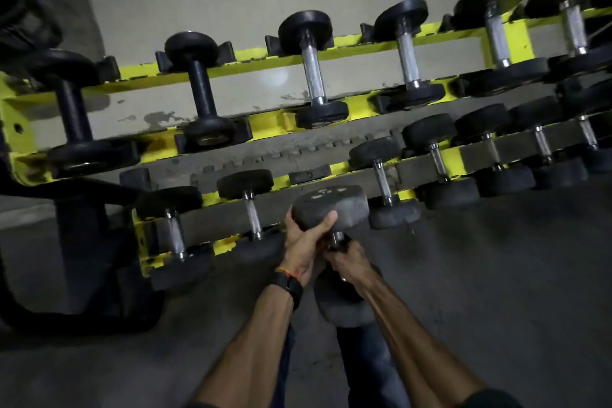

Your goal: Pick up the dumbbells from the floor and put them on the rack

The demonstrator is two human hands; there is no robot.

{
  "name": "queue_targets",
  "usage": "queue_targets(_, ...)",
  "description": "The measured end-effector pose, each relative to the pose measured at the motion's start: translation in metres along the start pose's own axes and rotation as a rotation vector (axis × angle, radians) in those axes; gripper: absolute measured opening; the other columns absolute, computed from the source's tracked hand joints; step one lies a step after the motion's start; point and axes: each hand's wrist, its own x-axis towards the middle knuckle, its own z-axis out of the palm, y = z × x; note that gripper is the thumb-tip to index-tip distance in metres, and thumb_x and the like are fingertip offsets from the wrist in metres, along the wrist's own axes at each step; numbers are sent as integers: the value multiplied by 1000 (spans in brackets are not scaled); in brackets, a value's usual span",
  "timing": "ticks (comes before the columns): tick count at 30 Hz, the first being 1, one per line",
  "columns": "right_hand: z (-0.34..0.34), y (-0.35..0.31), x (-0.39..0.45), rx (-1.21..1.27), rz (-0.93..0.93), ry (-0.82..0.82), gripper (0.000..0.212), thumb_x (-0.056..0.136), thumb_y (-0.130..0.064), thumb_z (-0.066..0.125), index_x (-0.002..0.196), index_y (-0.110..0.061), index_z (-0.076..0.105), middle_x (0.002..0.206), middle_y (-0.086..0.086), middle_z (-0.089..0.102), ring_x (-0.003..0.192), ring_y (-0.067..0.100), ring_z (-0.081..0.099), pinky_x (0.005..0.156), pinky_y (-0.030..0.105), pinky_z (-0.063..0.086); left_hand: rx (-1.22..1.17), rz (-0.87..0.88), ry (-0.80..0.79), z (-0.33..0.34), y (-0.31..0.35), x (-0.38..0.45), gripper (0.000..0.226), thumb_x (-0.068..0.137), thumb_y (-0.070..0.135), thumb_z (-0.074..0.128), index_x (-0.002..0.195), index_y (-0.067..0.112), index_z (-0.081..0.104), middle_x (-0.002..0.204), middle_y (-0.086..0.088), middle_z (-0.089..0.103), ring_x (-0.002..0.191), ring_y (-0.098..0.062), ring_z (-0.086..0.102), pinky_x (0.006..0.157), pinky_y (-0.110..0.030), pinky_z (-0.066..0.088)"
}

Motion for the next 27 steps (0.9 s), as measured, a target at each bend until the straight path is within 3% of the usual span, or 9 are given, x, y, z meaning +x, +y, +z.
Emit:
queue_targets(3,2,-18,66,32,22,-10,22,84,-12,69,106,-14,70,96,7,76,89,29,73,68,30,54,-17,13,65,13,6,62,110,58,40,102,151,21,46,135,-4,73,124,-24,71,109,-49,55)
queue_targets(7,20,-9,163,73,55,-24,18,77,-19,69,93,-13,68,89,8,75,81,28,71,63,37,57,52,8,119,14,-3,144,97,63,53,100,145,31,54,133,0,74,125,-28,70,104,-59,56)
queue_targets(9,34,6,212,84,76,-37,25,73,-36,71,90,-17,69,86,8,77,79,30,72,69,47,60,31,21,189,15,-10,177,96,66,52,99,145,20,54,133,-8,73,123,-34,70,100,-63,57)
queue_targets(15,47,-5,263,63,123,-105,45,68,-60,68,96,-25,69,88,10,79,79,35,76,62,46,59,140,5,364,21,-19,235,79,75,43,87,136,8,51,122,-27,73,101,-38,72,88,-50,59)
queue_targets(17,40,-12,261,87,130,-146,45,70,-60,69,97,-24,72,85,11,80,73,32,77,58,49,59,179,3,367,22,-24,240,77,68,47,86,128,15,51,115,-28,74,95,-35,71,84,-50,59)
queue_targets(20,32,-10,265,83,142,-259,52,67,-47,72,102,-9,76,87,19,78,67,27,69,54,54,51,221,-50,381,25,-16,237,68,65,53,86,118,29,50,117,-17,75,105,-38,74,96,-60,59)
queue_targets(22,26,-15,265,56,132,-316,49,67,-40,75,104,-7,76,97,21,79,77,30,75,70,63,58,257,-42,391,27,-6,234,48,72,50,86,104,32,55,119,-13,75,111,-37,74,100,-58,58)
queue_targets(24,9,-31,250,44,102,-336,45,73,-40,80,111,-14,76,106,12,81,96,30,78,85,54,64,267,-58,410,37,14,218,38,77,47,84,99,29,59,114,-10,76,109,-35,74,100,-55,59)
queue_targets(27,-27,-58,215,61,44,-329,35,95,-27,74,126,-12,71,120,7,77,111,32,74,81,32,62,285,-54,370,53,41,185,14,98,28,74,98,21,62,94,-5,71,89,-25,71,80,-36,62)
